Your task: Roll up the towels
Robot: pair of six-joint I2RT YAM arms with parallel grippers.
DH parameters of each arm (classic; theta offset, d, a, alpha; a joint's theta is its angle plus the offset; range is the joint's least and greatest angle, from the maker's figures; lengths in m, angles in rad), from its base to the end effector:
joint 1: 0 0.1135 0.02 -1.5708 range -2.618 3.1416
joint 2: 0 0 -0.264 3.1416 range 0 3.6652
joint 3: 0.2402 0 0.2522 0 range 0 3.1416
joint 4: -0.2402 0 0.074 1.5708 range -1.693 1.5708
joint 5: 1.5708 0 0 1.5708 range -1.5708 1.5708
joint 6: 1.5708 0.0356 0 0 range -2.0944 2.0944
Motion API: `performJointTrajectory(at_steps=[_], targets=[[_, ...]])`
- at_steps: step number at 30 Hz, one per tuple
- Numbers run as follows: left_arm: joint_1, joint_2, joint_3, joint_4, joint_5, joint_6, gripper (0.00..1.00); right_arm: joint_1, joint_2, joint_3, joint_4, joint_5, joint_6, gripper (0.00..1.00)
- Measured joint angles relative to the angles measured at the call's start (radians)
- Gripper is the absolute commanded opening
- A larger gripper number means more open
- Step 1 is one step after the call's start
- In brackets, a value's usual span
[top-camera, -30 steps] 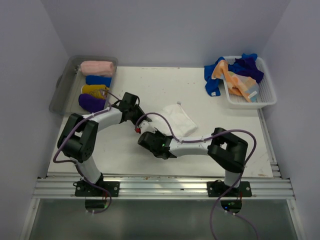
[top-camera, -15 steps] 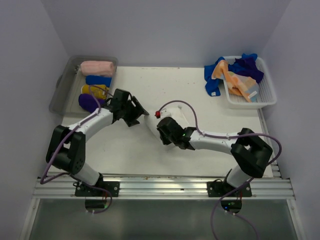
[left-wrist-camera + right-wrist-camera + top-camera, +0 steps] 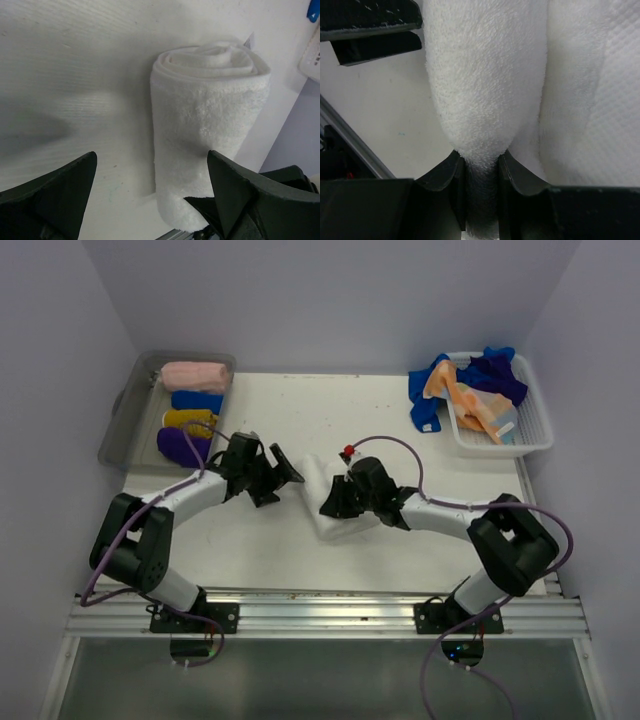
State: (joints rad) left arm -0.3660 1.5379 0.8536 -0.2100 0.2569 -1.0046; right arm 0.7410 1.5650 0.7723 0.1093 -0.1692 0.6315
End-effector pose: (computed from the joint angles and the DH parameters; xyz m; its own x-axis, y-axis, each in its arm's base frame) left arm 0.2834 -0.1183 0.1844 -0.8081 -0.5644 -0.1686 -0.3491 0.6894 -0.6347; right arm 0.2304 0.2189 0.1763 -0.8257 0.0333 -0.5631 -0.3398 0.7675 0.5436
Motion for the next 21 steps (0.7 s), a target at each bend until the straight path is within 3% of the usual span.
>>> performJointTrajectory(at_steps=[10,16,21], targets=[[-0.048,-0.002,-0.086,0.257,0.068,0.006,0.98,-0.039,0.037,-0.018,0.085,-0.149,0.058,0.01],[-0.048,0.062,-0.07,0.324,0.085,0.02,0.91,-0.041,0.039,-0.022,0.094,-0.177,0.065,0.01],[-0.051,0.14,-0.055,0.343,0.096,0.022,0.9,-0.049,0.039,-0.028,0.1,-0.195,0.069,0.01]])
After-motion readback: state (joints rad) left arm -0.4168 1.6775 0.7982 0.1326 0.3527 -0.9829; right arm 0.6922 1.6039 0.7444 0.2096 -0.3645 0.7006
